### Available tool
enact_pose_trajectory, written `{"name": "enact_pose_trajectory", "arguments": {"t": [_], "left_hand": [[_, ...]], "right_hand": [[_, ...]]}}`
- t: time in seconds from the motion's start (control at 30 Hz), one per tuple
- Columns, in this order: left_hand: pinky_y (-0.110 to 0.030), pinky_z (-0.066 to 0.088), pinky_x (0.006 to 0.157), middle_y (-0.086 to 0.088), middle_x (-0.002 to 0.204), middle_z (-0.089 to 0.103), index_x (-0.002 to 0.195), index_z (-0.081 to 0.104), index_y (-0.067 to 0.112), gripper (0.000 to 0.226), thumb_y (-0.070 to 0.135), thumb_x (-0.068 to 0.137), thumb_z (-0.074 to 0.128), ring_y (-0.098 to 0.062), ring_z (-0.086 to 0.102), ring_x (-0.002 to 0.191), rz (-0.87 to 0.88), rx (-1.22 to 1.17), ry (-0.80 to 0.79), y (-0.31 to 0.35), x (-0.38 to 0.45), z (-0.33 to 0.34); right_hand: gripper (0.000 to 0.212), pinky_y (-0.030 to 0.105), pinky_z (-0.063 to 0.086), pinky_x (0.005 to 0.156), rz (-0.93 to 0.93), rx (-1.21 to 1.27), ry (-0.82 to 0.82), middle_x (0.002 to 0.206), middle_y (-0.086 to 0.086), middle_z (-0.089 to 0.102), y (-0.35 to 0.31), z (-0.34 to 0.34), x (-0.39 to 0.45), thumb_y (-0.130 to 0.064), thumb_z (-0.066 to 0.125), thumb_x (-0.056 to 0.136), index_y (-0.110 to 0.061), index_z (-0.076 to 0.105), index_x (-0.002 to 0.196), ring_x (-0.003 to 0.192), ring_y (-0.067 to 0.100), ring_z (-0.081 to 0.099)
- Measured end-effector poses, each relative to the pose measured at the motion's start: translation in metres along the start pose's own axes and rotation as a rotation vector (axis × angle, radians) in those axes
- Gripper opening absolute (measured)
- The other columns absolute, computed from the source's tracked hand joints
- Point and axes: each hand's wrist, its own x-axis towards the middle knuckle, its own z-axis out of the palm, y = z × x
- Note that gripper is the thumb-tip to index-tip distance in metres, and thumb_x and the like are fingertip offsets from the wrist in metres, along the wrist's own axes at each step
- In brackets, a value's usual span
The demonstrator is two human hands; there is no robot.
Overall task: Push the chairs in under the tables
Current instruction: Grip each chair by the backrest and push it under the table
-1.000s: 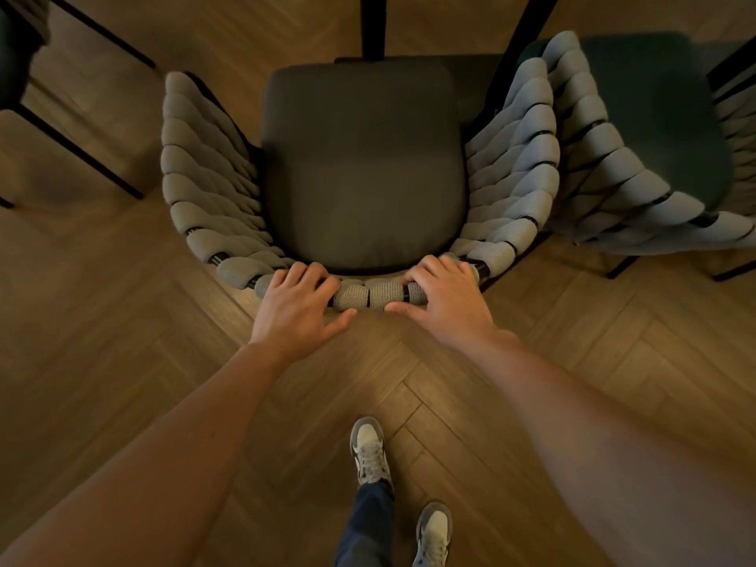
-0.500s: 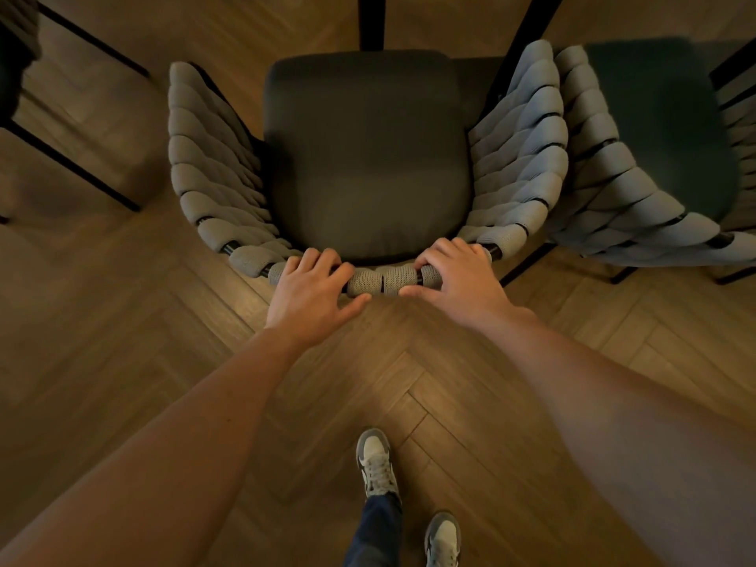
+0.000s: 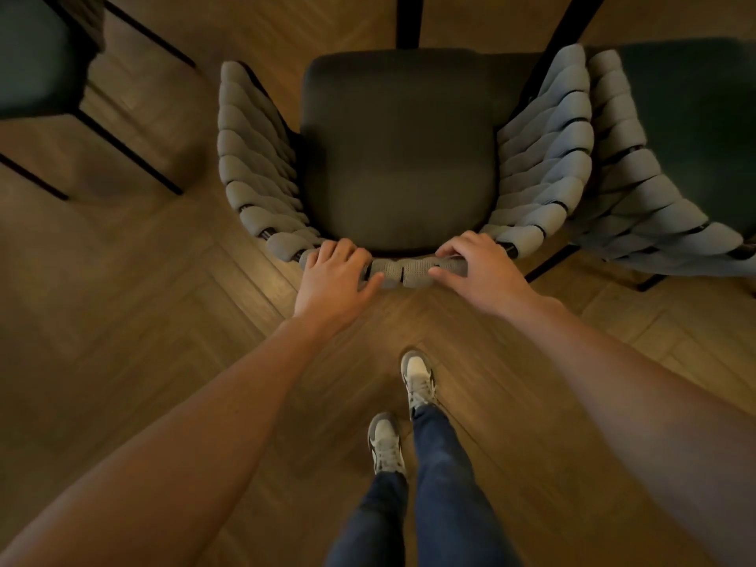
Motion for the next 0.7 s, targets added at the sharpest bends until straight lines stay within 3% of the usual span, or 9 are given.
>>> {"name": "enact_pose_trajectory", "arguments": {"t": [0.13, 0.4, 0.5, 0.7], "left_hand": [[-0.039, 0.034, 0.104, 0.002, 0.126, 0.055, 0.122, 0.059, 0.023, 0.038, 0.046, 0.098, 0.041, -0.019, 0.043, 0.122, -0.103, -0.1, 0.044, 0.002, -0.011, -0.031], [-0.033, 0.035, 0.098, 0.007, 0.112, 0.058, 0.109, 0.061, 0.024, 0.022, 0.039, 0.098, 0.048, -0.012, 0.051, 0.109, -0.351, -0.314, 0.105, -0.026, -0.037, -0.092], [-0.029, 0.034, 0.094, 0.012, 0.106, 0.055, 0.107, 0.06, 0.028, 0.019, 0.039, 0.098, 0.048, -0.008, 0.05, 0.105, -0.472, -0.398, 0.148, -0.059, -0.046, -0.108], [-0.038, 0.044, 0.096, 0.01, 0.101, 0.06, 0.103, 0.064, 0.024, 0.018, 0.035, 0.097, 0.052, -0.01, 0.055, 0.096, -0.605, -0.489, 0.196, -0.159, -0.042, -0.133]], "right_hand": [[0.03, 0.041, 0.045, 0.097, -0.016, 0.035, 0.005, 0.111, -0.009, 0.054, -0.016, -0.01, 0.0, -0.044, 0.058, 0.095, -0.025, 0.062, 0.118, 0.112, 0.013, 0.05], [0.017, 0.03, 0.053, 0.079, -0.055, 0.139, -0.027, 0.095, -0.012, 0.059, -0.073, -0.043, 0.033, -0.035, 0.062, 0.095, -0.025, 0.063, 0.109, 0.09, 0.005, 0.057], [0.014, 0.023, 0.048, 0.075, -0.145, 0.124, -0.084, 0.093, -0.013, 0.059, -0.122, -0.039, 0.058, -0.035, 0.061, 0.095, -0.026, 0.063, 0.106, 0.089, 0.005, 0.057], [0.012, 0.021, 0.047, 0.074, -0.228, 0.17, -0.245, 0.096, -0.012, 0.06, -0.229, -0.003, 0.122, -0.033, 0.06, 0.097, -0.025, 0.065, 0.103, 0.088, 0.001, 0.056]]}}
